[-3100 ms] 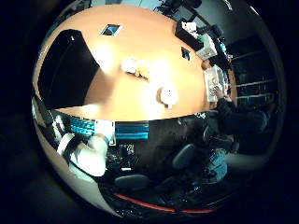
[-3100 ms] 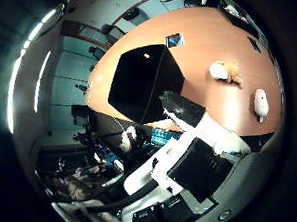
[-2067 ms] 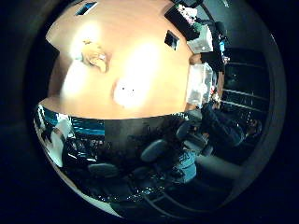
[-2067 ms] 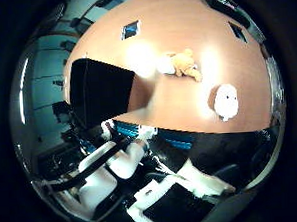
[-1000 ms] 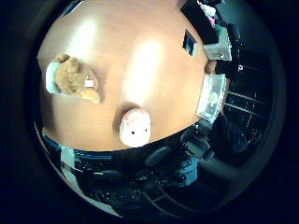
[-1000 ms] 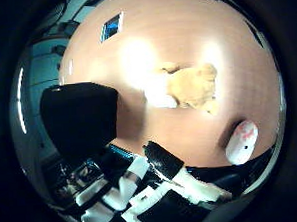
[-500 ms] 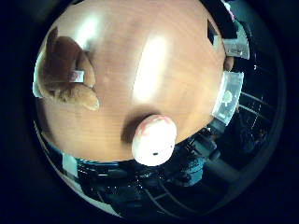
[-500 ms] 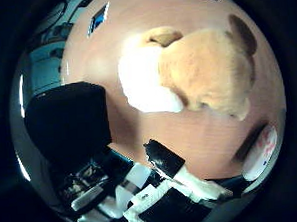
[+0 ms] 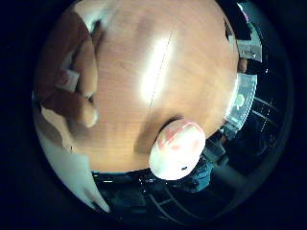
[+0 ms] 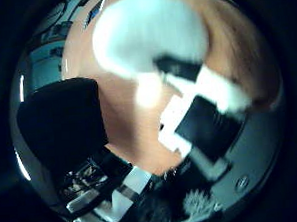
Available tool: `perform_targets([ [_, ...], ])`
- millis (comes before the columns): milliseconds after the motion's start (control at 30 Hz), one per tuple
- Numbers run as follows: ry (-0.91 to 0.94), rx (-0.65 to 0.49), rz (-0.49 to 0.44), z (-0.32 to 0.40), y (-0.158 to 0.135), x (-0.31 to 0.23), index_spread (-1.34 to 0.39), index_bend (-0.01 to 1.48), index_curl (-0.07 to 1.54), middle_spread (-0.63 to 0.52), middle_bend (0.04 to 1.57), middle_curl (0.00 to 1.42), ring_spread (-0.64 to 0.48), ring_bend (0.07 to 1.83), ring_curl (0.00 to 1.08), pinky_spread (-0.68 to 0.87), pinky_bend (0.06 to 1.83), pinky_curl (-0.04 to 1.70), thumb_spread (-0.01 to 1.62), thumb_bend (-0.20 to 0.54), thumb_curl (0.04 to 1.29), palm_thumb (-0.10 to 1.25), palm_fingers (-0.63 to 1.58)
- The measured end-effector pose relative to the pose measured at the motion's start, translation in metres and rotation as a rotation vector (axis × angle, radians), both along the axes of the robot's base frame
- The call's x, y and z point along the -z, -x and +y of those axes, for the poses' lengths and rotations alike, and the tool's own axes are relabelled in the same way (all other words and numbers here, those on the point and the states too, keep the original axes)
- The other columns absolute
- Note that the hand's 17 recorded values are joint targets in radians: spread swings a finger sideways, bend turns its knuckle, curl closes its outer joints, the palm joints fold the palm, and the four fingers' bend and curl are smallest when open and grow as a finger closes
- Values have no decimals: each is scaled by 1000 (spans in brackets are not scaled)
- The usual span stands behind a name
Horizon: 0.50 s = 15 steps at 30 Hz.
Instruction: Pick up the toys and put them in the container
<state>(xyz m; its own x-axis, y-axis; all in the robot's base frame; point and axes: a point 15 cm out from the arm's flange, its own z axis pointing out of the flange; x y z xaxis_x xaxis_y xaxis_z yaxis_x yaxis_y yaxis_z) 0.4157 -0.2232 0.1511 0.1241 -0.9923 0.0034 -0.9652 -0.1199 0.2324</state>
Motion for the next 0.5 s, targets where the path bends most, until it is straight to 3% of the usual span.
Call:
perform_targets([
  [100, 4, -17, 7, 4, -1, -1, -417, 470, 522, -291, 786, 618, -284, 926, 506, -320, 800, 450, 1002, -8, 404, 875, 1345],
  [233, 7, -15, -15, 5, -3, -13, -373, 781, 703, -231, 1042, 724, -252, 1151, 597, -301, 1060, 589, 987, -5, 464, 984, 1302],
  [367, 30, -8, -63, 3, -1, -49, -313, 955, 811, -187, 1201, 784, -227, 1300, 657, -252, 1207, 694, 988, -9, 533, 1062, 1188],
  [500, 30, 7, -52, 8, 20, -87, -280, 1006, 853, -167, 1266, 806, -220, 1352, 683, -227, 1255, 754, 942, -12, 592, 1074, 1126],
])
